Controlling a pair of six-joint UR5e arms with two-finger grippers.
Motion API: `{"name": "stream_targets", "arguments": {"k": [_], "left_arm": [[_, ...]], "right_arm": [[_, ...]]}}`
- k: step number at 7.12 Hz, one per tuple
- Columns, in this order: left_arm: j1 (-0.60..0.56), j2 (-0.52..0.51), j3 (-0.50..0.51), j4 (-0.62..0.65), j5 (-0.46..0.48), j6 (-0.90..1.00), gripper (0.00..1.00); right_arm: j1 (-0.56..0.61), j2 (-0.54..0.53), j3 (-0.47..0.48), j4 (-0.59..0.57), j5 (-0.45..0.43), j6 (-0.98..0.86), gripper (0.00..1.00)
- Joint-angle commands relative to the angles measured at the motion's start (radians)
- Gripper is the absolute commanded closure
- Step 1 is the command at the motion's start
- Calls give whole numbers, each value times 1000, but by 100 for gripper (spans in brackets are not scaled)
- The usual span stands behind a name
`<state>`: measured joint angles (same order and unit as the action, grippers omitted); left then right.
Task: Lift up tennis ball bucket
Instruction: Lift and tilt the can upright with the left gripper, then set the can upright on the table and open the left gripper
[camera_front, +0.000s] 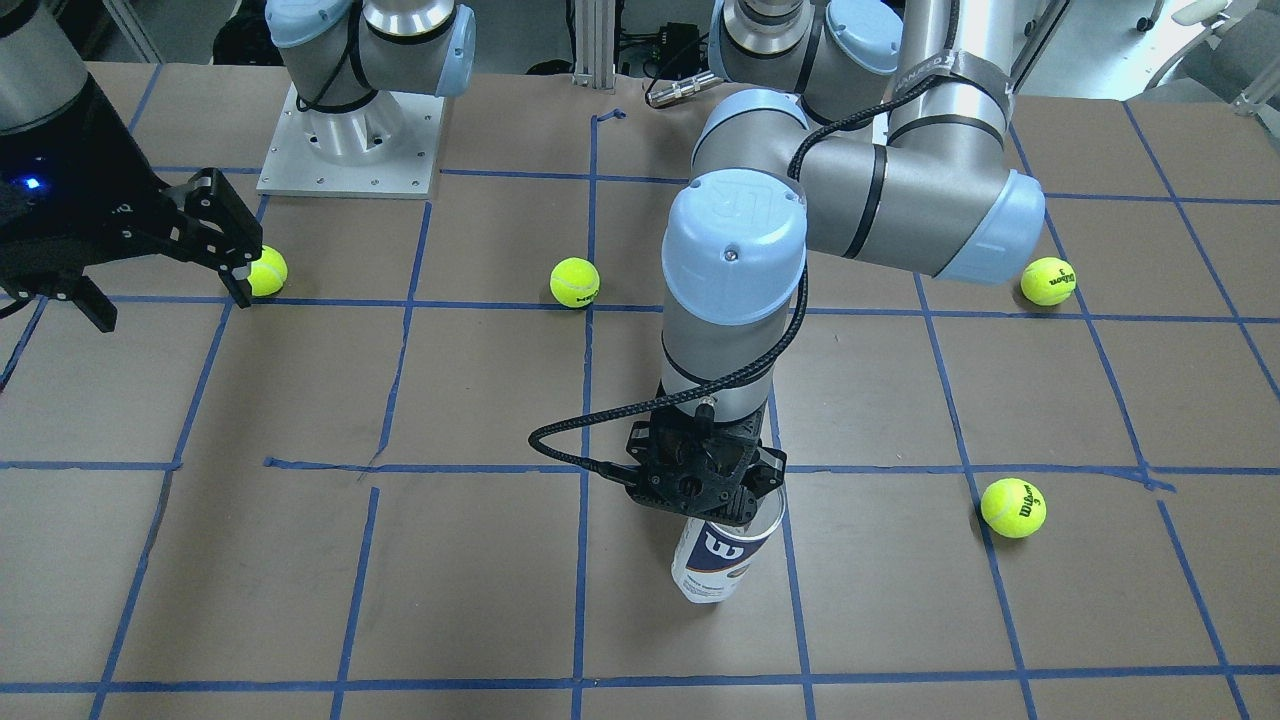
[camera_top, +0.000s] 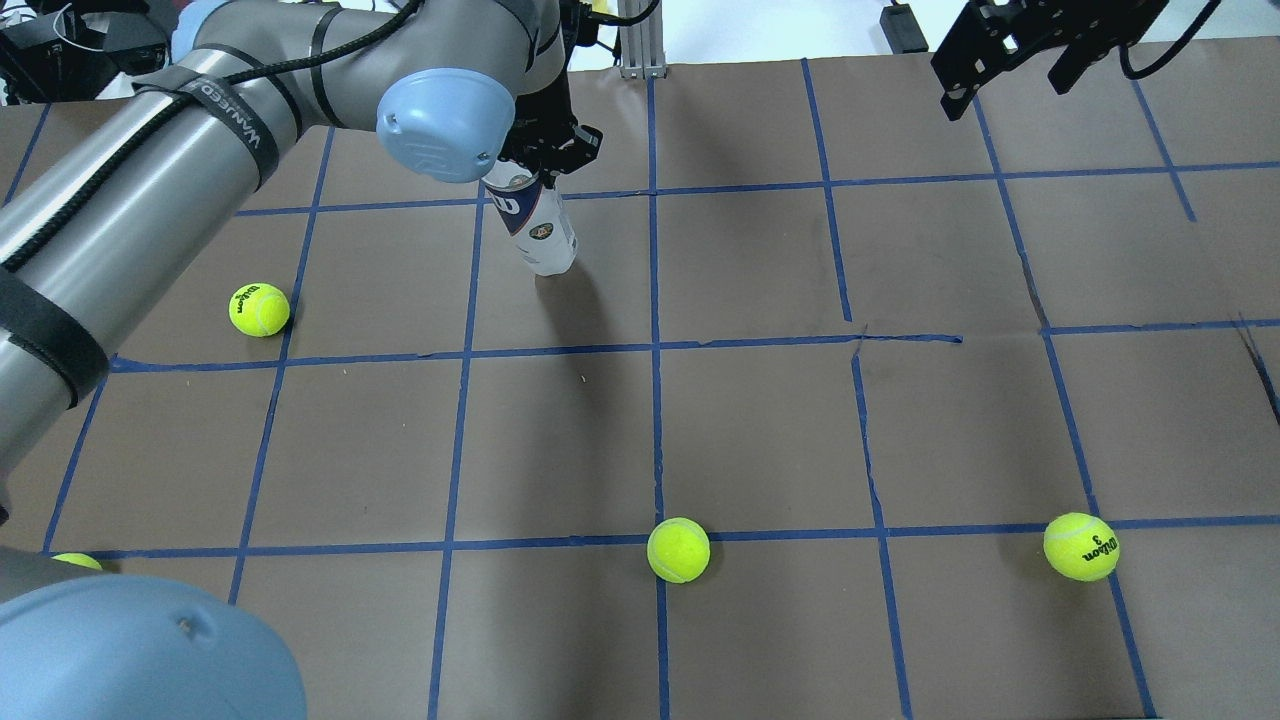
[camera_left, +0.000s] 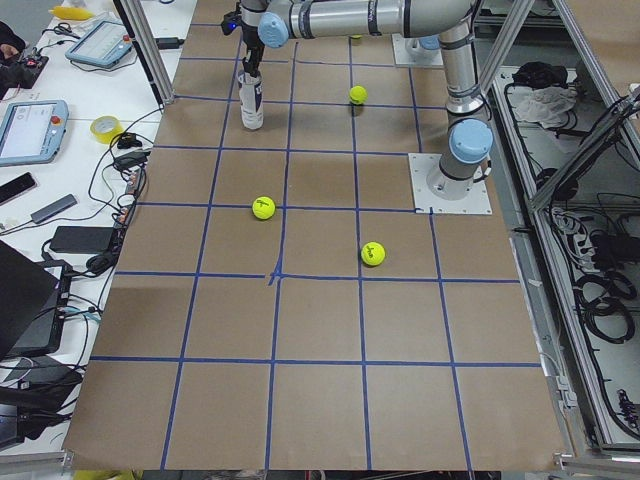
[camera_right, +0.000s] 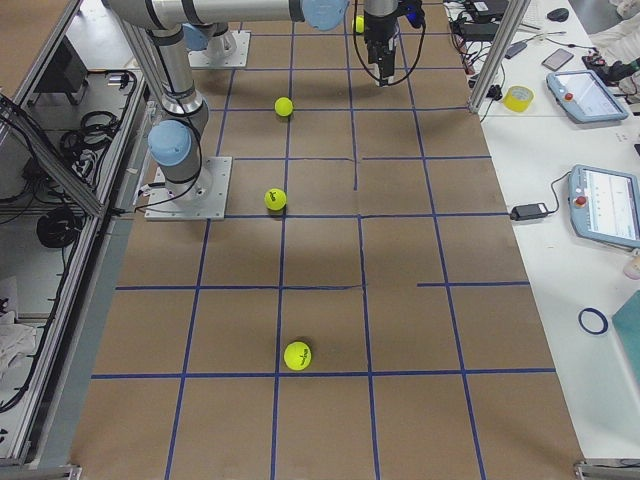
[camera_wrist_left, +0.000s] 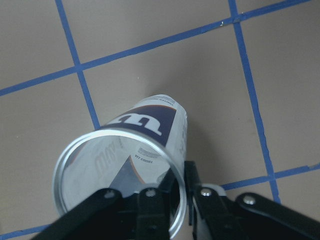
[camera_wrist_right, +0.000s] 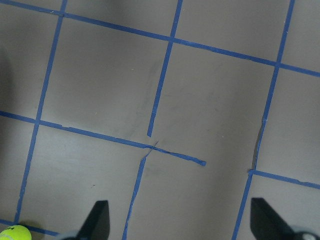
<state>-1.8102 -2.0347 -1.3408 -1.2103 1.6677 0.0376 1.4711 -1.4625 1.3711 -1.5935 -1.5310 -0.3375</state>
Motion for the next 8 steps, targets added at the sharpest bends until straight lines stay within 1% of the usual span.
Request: {"name": "stream_targets", "arguments": {"k": [1, 2, 3, 4, 5, 6, 7, 8], "left_arm": [[-1, -7, -1, 0, 1, 1, 100], [-1, -10, -11, 3, 1, -19, 93], [-8, -12, -27, 47, 1, -28, 66], [-8, -12, -52, 104, 0, -30, 31], [-8, -4, -55, 130, -3, -25, 2], [-9, 32, -49, 124, -6, -22, 0], [-11, 66, -37, 101, -3, -19, 0], [-9, 101, -12, 10, -3, -19, 0]], "right_arm": [[0, 4, 0, -2, 0, 0, 0], [0, 4, 0, -2, 0, 0, 0], [0, 4, 0, -3, 0, 2, 0], [0, -1, 0, -3, -3, 9, 0], [0, -7, 0, -5, -3, 18, 0], [1, -19, -6, -3, -5, 55, 0], [3, -41, -4, 4, -14, 143, 0], [3, -45, -6, 4, -14, 190, 0]]}}
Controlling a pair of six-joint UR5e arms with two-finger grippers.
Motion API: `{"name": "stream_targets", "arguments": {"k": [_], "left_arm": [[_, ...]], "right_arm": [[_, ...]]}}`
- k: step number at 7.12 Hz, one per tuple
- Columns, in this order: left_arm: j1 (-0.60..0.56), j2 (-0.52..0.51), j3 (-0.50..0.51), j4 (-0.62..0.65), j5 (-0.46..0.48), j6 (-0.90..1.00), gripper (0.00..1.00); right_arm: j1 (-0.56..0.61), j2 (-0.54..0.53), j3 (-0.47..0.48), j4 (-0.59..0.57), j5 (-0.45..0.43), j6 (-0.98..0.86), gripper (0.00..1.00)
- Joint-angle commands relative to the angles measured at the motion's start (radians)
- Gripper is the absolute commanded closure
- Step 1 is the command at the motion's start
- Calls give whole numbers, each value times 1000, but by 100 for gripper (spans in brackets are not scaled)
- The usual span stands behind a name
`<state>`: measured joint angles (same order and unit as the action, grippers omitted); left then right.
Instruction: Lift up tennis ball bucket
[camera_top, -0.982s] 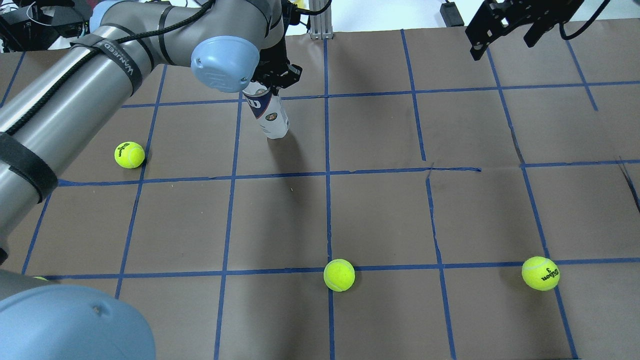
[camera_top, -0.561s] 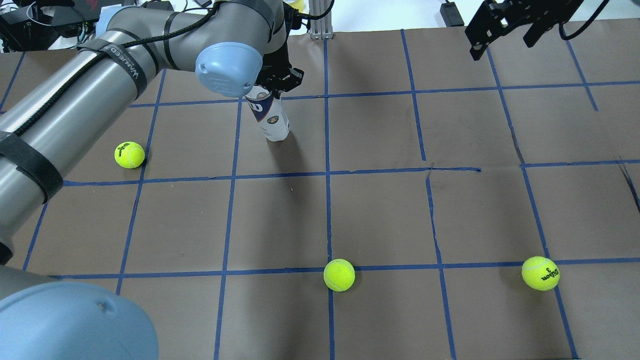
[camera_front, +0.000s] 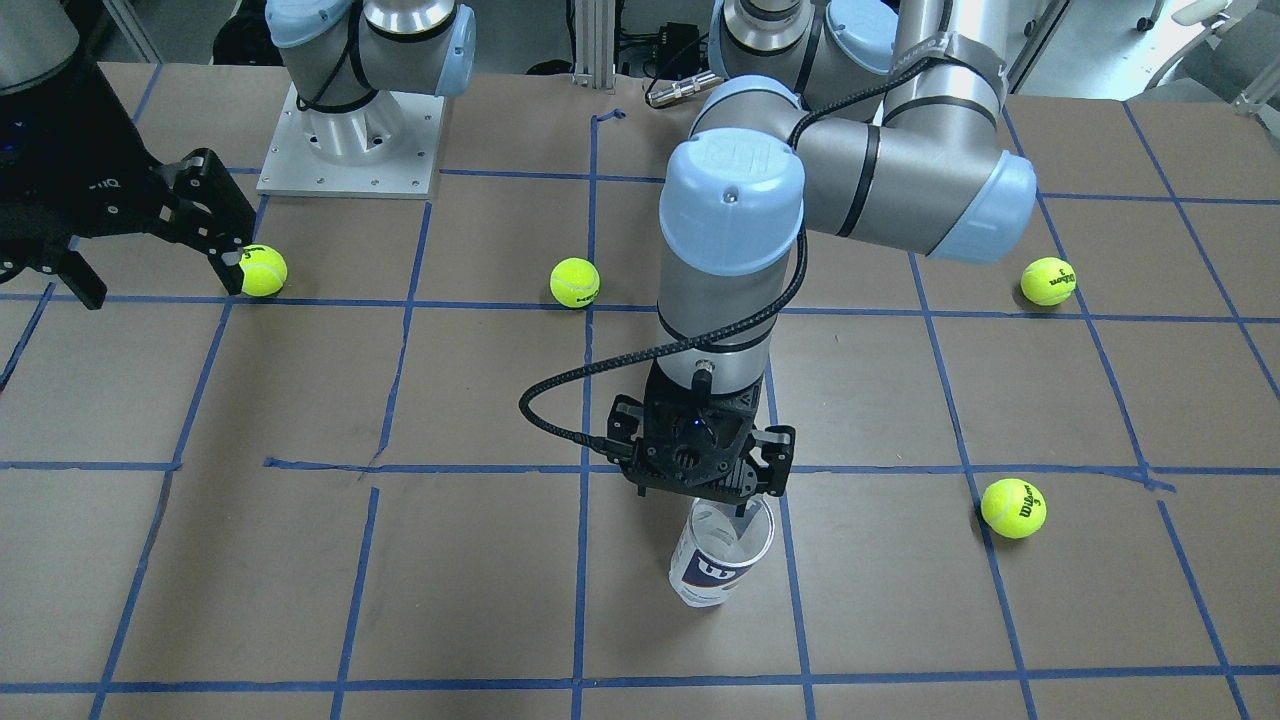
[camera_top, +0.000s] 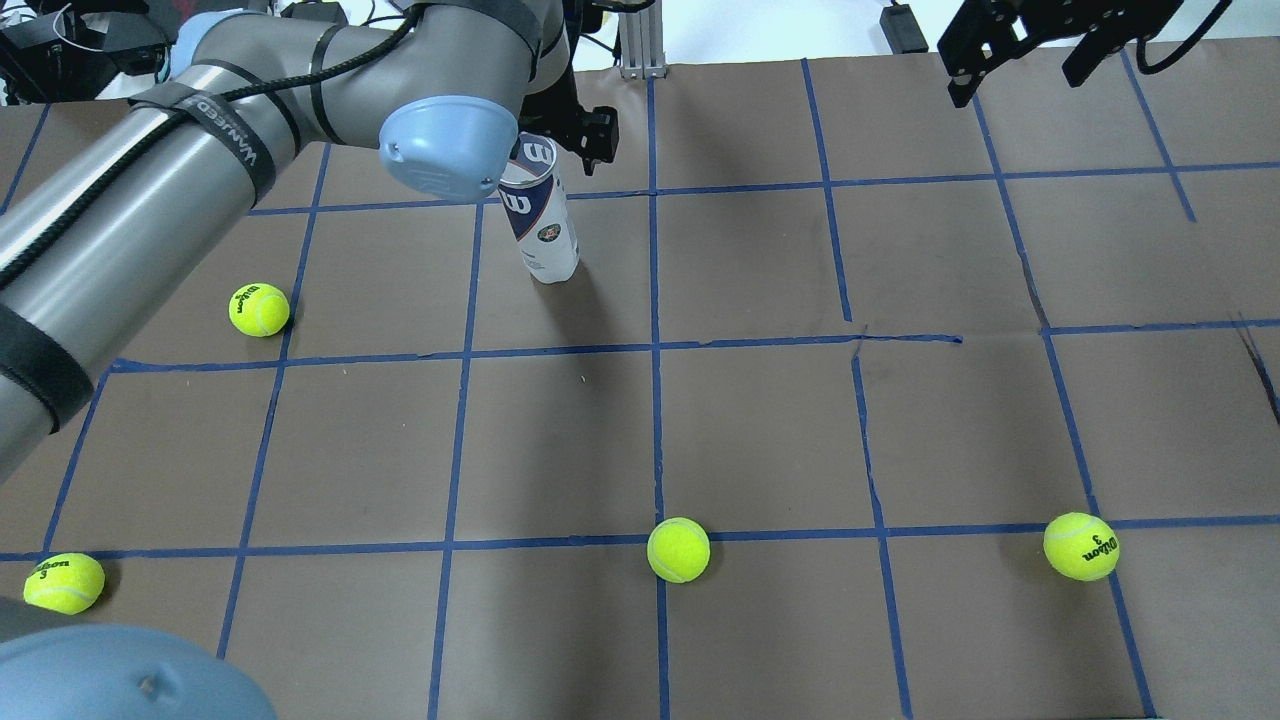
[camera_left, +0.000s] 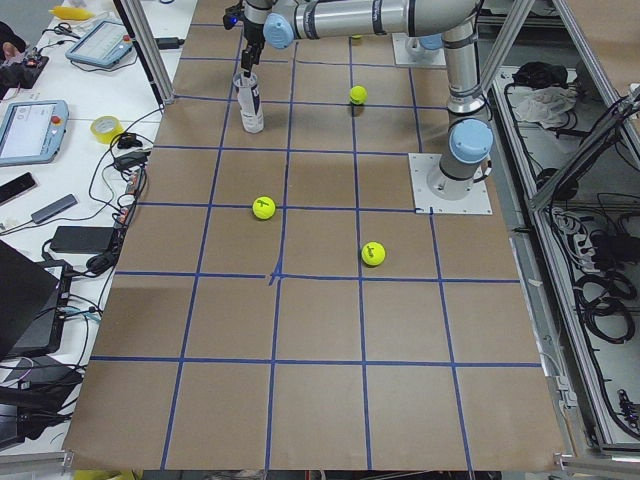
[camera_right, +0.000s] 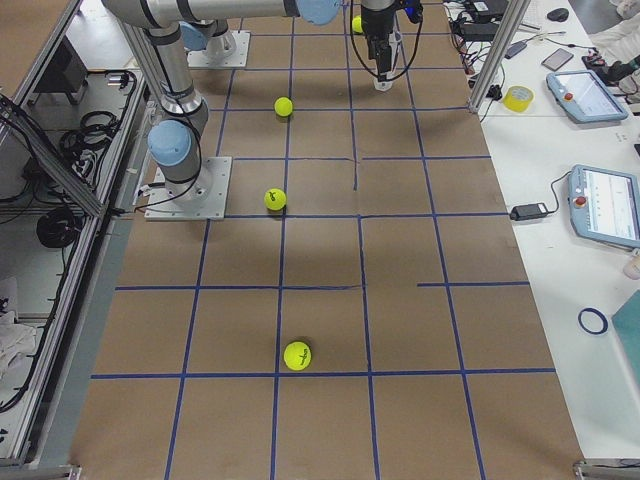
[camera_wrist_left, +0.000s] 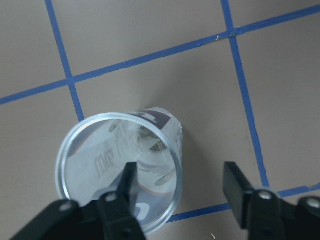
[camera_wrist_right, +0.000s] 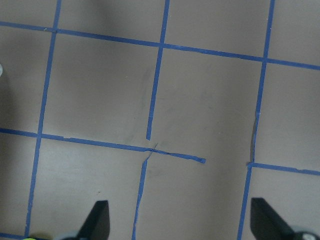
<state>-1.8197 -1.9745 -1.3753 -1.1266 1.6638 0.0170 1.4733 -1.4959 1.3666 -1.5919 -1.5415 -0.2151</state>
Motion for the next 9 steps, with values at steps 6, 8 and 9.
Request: {"name": "stream_targets", "arguments": {"k": [6, 8, 9], "left_arm": [[22, 428, -140, -429, -72, -83, 0], [106, 434, -148, -397, -166, -62, 0], [187, 431, -108, -441, -208, -61, 0]], "right_arm": [[1, -37, 0, 44, 0, 132, 0], [1, -35, 2, 43, 3, 132, 0], [1, -35, 2, 43, 3, 132, 0]]}}
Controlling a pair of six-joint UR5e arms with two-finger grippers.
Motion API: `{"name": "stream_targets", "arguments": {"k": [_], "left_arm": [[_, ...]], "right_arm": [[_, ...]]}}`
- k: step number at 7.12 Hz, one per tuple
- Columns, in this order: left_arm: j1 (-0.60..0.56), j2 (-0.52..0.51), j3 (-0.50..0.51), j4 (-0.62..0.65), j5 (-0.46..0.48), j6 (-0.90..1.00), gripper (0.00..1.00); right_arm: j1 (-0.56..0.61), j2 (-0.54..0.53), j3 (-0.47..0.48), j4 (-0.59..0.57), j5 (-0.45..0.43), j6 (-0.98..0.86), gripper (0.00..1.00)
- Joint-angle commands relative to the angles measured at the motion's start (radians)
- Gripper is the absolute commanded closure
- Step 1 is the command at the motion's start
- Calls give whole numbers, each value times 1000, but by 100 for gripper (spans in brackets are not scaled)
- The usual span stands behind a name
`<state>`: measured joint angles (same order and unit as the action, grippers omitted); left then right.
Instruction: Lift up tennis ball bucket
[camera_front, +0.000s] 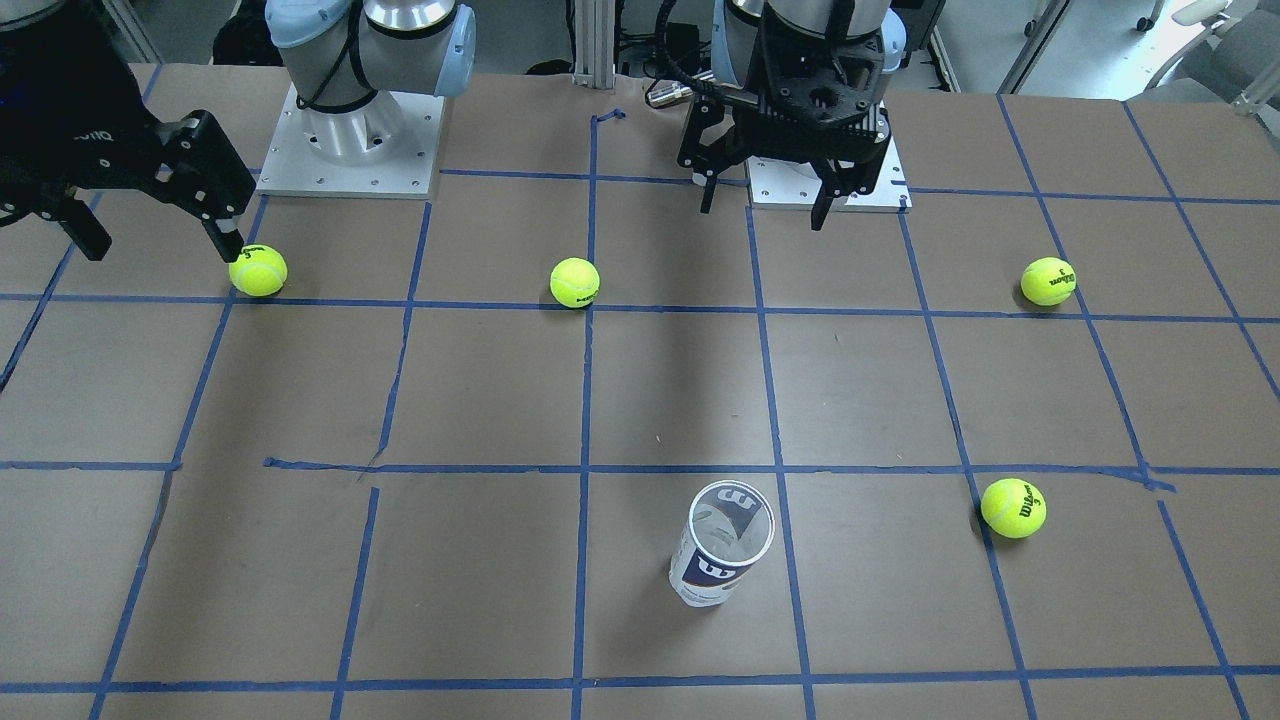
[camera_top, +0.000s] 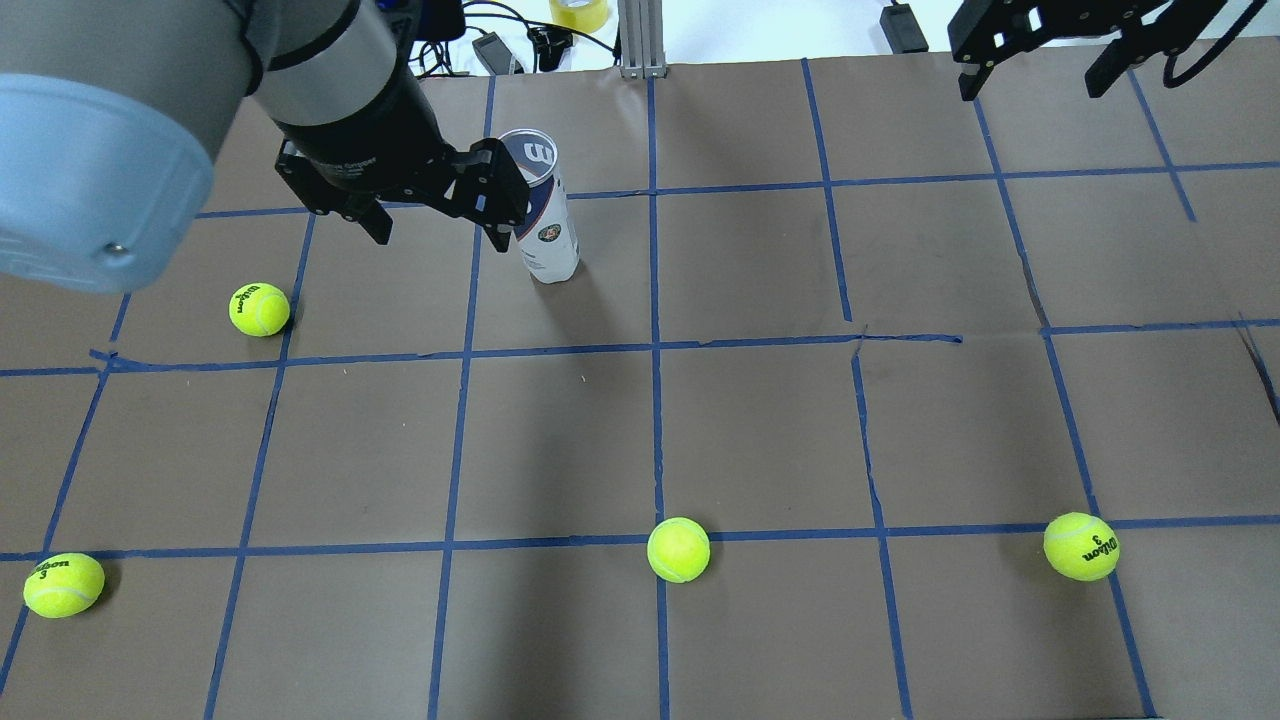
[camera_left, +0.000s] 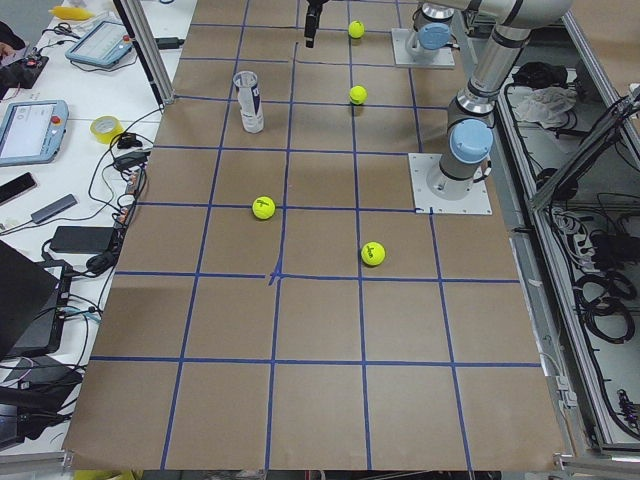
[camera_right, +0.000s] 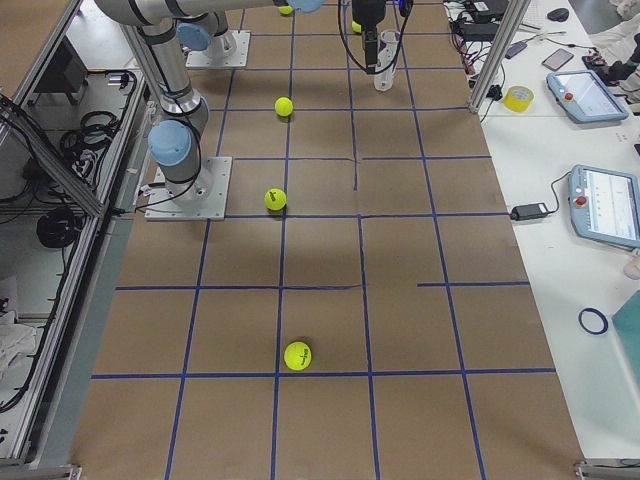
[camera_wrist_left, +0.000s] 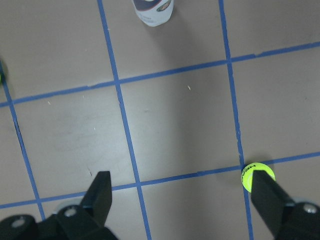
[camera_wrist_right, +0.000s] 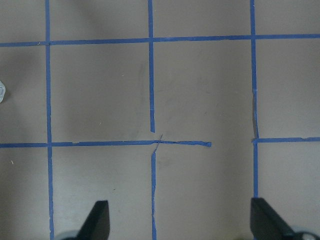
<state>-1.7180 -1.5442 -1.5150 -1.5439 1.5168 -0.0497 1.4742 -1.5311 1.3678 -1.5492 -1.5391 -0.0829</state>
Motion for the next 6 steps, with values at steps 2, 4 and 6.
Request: {"name": "stream_targets", "arguments": {"k": [2, 4, 6], "left_arm": [[109, 15, 49, -85, 40, 89, 0], [106, 35, 20, -93, 36, 82, 0], [106, 36, 13, -93, 34, 89, 0]], "right_arm": [[0, 2, 4, 1, 0, -1, 0], [0, 3, 4, 0, 0, -1, 0], [0, 5, 4, 0, 4, -1, 0]]}}
